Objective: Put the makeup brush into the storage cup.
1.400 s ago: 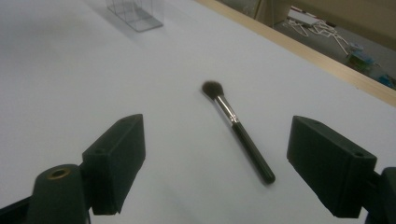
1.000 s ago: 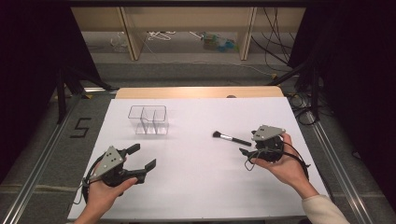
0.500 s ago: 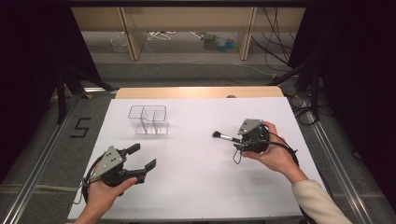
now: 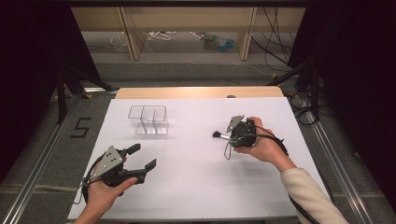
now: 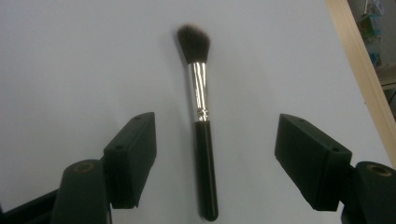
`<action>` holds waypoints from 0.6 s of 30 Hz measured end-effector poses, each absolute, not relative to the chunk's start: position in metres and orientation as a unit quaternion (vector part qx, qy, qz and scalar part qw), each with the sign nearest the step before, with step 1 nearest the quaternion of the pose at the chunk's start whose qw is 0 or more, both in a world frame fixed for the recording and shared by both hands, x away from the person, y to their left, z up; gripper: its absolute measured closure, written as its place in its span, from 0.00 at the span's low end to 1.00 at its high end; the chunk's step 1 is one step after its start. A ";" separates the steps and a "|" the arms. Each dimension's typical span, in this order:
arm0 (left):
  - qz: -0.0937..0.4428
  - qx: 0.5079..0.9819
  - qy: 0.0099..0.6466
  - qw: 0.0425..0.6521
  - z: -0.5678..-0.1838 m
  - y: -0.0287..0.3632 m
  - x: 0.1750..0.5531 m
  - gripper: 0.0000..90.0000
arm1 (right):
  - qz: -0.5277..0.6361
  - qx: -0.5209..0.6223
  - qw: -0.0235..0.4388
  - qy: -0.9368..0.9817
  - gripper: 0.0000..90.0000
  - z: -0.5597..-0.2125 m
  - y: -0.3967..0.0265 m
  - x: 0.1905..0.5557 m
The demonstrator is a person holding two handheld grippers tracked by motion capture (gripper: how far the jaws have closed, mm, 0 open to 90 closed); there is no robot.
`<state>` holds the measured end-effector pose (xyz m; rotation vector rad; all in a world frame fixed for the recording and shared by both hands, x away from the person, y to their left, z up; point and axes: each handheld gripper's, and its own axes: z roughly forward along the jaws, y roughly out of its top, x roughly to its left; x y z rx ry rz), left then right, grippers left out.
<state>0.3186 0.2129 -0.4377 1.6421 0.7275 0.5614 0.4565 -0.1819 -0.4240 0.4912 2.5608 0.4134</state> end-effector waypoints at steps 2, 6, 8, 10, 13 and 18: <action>0.241 0.705 0.313 0.589 -0.438 0.213 0.319 0.20 | 0.147 0.178 0.247 0.941 0.34 -0.424 -0.181 0.460; 0.240 0.706 0.313 0.588 -0.438 0.213 0.319 0.20 | 0.142 0.179 0.246 0.942 0.34 -0.424 -0.180 0.468; 0.240 0.706 0.314 0.588 -0.438 0.213 0.319 0.20 | 0.141 0.181 0.242 0.943 0.35 -0.423 -0.179 0.471; 0.240 0.706 0.314 0.588 -0.438 0.213 0.319 0.20 | 0.138 0.186 0.243 0.942 0.35 -0.425 -0.178 0.475; 0.241 0.707 0.312 0.587 -0.438 0.213 0.319 0.20 | 0.133 0.185 0.238 0.944 0.35 -0.425 -0.178 0.478; 0.242 0.707 0.311 0.587 -0.438 0.214 0.319 0.20 | 0.119 0.186 0.231 0.947 0.36 -0.431 -0.175 0.487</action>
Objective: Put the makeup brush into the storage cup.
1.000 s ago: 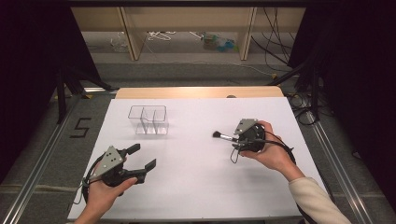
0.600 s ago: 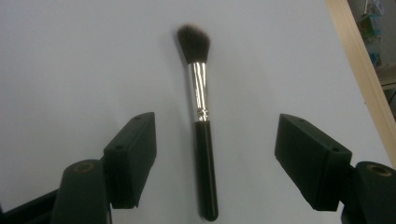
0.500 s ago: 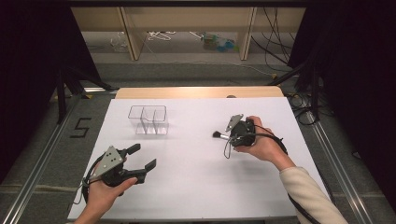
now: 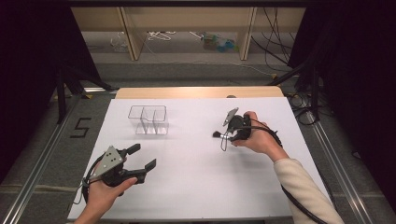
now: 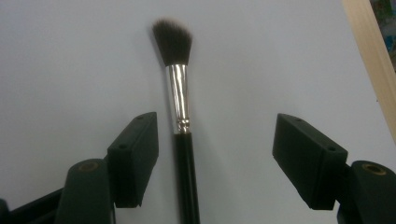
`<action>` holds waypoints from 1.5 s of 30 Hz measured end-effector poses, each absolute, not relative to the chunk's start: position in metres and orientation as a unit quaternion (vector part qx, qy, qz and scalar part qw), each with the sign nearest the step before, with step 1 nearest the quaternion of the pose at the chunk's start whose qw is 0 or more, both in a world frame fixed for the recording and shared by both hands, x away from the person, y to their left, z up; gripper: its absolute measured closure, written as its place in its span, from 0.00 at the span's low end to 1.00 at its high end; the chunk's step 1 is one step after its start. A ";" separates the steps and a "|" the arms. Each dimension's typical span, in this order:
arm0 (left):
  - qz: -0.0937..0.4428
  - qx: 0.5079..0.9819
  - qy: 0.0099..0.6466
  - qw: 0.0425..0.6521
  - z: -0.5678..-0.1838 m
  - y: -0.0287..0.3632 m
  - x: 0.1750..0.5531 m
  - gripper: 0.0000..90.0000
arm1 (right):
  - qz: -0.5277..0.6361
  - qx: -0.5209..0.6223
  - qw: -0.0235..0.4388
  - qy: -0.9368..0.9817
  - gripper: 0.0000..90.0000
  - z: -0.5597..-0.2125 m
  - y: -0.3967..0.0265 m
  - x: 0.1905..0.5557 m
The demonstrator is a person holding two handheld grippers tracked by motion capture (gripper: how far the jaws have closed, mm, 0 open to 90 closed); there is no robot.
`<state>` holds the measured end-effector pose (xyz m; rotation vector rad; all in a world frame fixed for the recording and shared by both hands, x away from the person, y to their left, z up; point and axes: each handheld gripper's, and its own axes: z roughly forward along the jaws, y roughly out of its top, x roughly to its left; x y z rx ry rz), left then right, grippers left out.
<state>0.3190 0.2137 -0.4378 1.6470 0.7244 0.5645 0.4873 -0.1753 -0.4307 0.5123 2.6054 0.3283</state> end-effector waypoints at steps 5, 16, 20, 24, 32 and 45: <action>0.245 0.709 0.307 0.586 -0.438 0.214 0.319 0.20 | 0.111 0.189 0.221 0.950 0.37 -0.435 -0.174 0.492; 0.245 0.708 0.308 0.587 -0.438 0.214 0.319 0.20 | 0.099 0.194 0.200 0.955 0.41 -0.444 -0.171 0.497; 0.245 0.709 0.306 0.586 -0.438 0.215 0.320 0.20 | 0.090 0.187 0.187 0.960 0.43 -0.447 -0.169 0.499; 0.244 0.708 0.308 0.586 -0.438 0.214 0.319 0.20 | 0.085 0.184 0.179 0.963 0.46 -0.450 -0.168 0.500; 0.245 0.709 0.306 0.587 -0.438 0.215 0.320 0.20 | 0.071 0.182 0.163 0.967 0.51 -0.453 -0.166 0.503; 0.245 0.709 0.306 0.586 -0.438 0.215 0.320 0.20 | 0.066 0.182 0.149 0.970 0.58 -0.455 -0.165 0.507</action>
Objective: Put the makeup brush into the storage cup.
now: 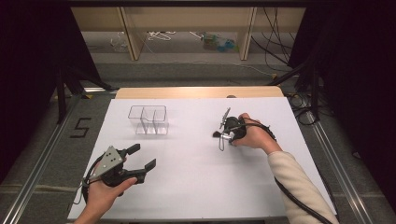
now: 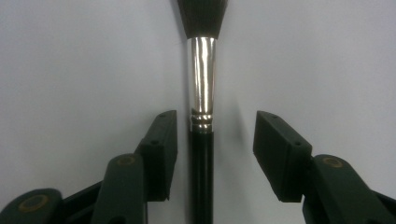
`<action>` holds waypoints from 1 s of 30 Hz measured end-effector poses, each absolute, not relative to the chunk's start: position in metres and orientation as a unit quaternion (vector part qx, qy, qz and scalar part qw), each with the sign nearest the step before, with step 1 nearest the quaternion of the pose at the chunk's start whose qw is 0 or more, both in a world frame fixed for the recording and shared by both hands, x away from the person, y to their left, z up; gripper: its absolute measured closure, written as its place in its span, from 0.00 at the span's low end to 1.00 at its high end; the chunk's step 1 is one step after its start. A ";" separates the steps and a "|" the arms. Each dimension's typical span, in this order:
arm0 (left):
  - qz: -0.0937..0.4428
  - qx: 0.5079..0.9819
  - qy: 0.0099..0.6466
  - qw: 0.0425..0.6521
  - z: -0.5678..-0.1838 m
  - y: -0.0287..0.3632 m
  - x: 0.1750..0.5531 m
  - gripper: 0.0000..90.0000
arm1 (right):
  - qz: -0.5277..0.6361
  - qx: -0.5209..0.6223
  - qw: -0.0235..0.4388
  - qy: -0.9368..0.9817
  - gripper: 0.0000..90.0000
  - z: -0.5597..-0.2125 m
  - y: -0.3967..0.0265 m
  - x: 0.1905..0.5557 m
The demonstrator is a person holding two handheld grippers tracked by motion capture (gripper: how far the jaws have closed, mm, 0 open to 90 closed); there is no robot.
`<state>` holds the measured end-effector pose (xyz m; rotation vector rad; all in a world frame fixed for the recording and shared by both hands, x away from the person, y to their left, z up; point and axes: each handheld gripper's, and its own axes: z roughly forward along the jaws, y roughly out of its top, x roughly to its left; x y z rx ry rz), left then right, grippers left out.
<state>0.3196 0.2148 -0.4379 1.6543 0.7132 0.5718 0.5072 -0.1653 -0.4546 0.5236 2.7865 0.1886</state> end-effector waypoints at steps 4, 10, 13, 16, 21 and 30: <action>0.245 0.709 0.306 0.586 -0.438 0.215 0.320 0.20 | 0.061 0.186 0.139 0.971 0.64 -0.454 -0.164 0.507; 0.245 0.707 0.309 0.586 -0.438 0.215 0.319 0.20 | 0.060 0.187 0.119 0.973 0.73 -0.455 -0.162 0.509; 0.245 0.708 0.309 0.586 -0.438 0.215 0.319 0.20 | 0.053 0.192 0.113 0.974 0.78 -0.454 -0.161 0.509; 0.245 0.708 0.309 0.586 -0.438 0.215 0.319 0.20 | 0.053 0.183 0.111 0.975 0.82 -0.454 -0.160 0.509; 0.245 0.707 0.310 0.587 -0.438 0.215 0.319 0.20 | 0.044 0.184 0.109 0.976 0.86 -0.454 -0.158 0.506; 0.245 0.707 0.310 0.586 -0.438 0.215 0.319 0.20 | 0.041 0.177 0.111 0.977 0.87 -0.454 -0.157 0.506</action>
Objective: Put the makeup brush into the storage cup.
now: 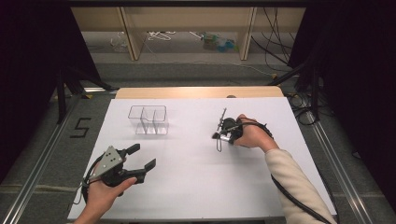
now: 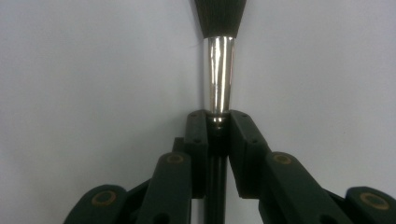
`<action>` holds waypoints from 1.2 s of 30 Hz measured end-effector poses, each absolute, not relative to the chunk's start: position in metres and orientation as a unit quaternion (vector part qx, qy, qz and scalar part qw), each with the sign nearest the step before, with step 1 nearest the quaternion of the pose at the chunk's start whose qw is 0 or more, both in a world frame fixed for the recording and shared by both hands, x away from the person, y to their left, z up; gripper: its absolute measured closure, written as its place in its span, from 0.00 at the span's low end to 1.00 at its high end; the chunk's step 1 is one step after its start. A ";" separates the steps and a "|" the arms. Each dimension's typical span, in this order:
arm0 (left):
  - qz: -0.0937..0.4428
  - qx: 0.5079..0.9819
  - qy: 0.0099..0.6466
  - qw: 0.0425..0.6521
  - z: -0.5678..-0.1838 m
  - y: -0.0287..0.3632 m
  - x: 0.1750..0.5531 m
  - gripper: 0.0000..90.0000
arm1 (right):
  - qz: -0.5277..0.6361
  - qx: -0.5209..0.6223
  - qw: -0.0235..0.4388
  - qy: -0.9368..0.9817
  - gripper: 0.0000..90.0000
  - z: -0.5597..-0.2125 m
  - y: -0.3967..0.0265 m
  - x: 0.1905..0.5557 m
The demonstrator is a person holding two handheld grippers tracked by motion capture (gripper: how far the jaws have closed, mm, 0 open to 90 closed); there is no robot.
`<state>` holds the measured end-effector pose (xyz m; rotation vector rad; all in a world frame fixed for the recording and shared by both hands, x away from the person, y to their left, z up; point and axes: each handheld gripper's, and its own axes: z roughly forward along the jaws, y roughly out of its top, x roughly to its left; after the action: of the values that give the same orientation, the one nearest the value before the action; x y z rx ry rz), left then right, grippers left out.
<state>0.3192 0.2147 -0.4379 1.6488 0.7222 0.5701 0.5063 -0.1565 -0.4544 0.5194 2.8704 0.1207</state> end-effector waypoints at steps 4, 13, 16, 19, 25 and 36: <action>0.245 0.708 0.309 0.586 -0.438 0.215 0.319 0.20 | 0.040 0.180 0.114 0.976 0.88 -0.454 -0.156 0.506; 0.245 0.708 0.309 0.585 -0.438 0.215 0.319 0.20 | 0.047 0.182 0.113 0.976 0.88 -0.454 -0.157 0.505; 0.245 0.709 0.309 0.585 -0.438 0.215 0.319 0.20 | 0.048 0.178 0.114 0.976 0.88 -0.454 -0.158 0.506; 0.246 0.709 0.309 0.585 -0.438 0.215 0.320 0.21 | 0.050 0.181 0.113 0.976 0.88 -0.453 -0.158 0.505; 0.246 0.709 0.309 0.584 -0.438 0.215 0.320 0.21 | 0.069 0.185 0.124 0.973 0.88 -0.447 -0.158 0.503; 0.247 0.709 0.310 0.582 -0.438 0.215 0.320 0.21 | 0.124 0.195 0.139 0.963 0.88 -0.434 -0.169 0.500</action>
<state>0.3198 0.2154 -0.4382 1.6568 0.7250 0.5768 0.5000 -0.1685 -0.4335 0.5645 2.7844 0.3585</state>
